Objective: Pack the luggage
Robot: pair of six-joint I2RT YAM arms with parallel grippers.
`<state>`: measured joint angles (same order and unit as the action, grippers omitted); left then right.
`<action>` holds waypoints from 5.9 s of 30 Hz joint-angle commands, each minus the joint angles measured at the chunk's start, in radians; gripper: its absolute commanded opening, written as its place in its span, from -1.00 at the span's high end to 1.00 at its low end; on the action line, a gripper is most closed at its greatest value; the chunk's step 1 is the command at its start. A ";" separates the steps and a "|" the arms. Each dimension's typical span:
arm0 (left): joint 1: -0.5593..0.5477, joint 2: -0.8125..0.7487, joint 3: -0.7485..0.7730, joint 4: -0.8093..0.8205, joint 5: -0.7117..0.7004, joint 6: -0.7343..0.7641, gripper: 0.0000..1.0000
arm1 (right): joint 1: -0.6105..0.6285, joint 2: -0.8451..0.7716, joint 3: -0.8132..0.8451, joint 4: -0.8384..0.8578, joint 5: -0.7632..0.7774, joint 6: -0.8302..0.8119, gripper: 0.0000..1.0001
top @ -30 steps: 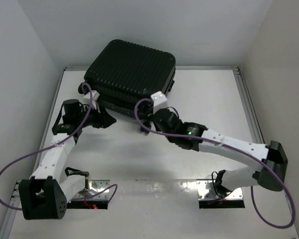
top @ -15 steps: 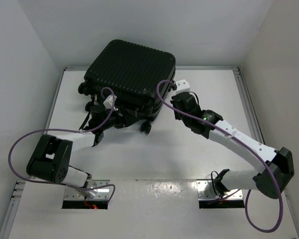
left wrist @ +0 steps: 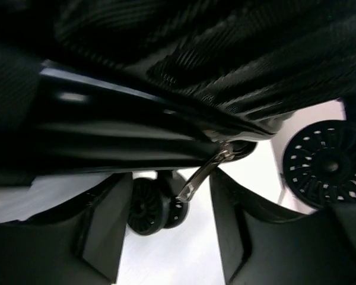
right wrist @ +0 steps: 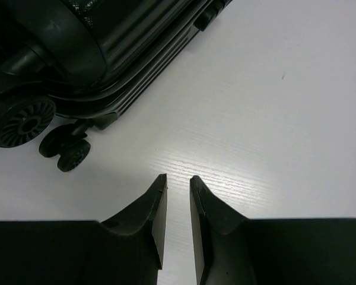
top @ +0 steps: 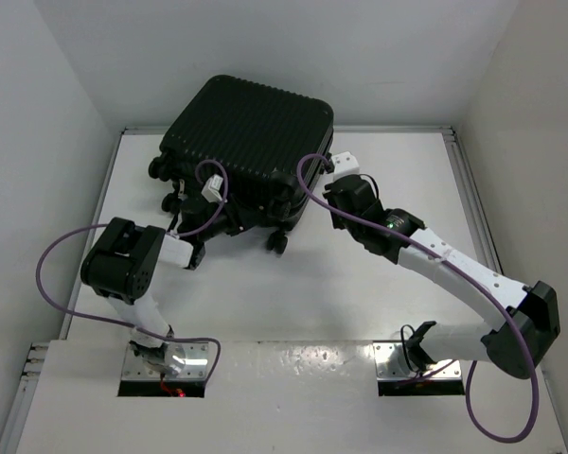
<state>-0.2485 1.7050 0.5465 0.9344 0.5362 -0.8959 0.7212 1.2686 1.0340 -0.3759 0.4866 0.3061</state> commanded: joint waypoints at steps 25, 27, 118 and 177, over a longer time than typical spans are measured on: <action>-0.257 -0.239 0.078 -0.399 -0.403 0.619 1.00 | -0.002 -0.020 0.006 0.043 0.007 -0.047 0.55; -0.311 -0.239 0.087 -0.459 -0.539 0.678 1.00 | -0.003 -0.021 0.006 0.043 0.009 -0.045 0.55; -0.020 -0.740 0.383 -1.261 -1.073 0.445 -0.63 | 0.267 -0.100 -0.671 0.849 0.131 -0.210 0.18; 0.439 -0.496 0.371 -1.077 -0.707 0.568 -0.68 | -0.032 0.382 -0.245 1.032 0.214 -0.214 0.98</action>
<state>0.1795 1.2091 0.9188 -0.1909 -0.1951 -0.3298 0.6960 1.7409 0.8196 0.5194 0.6636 0.1658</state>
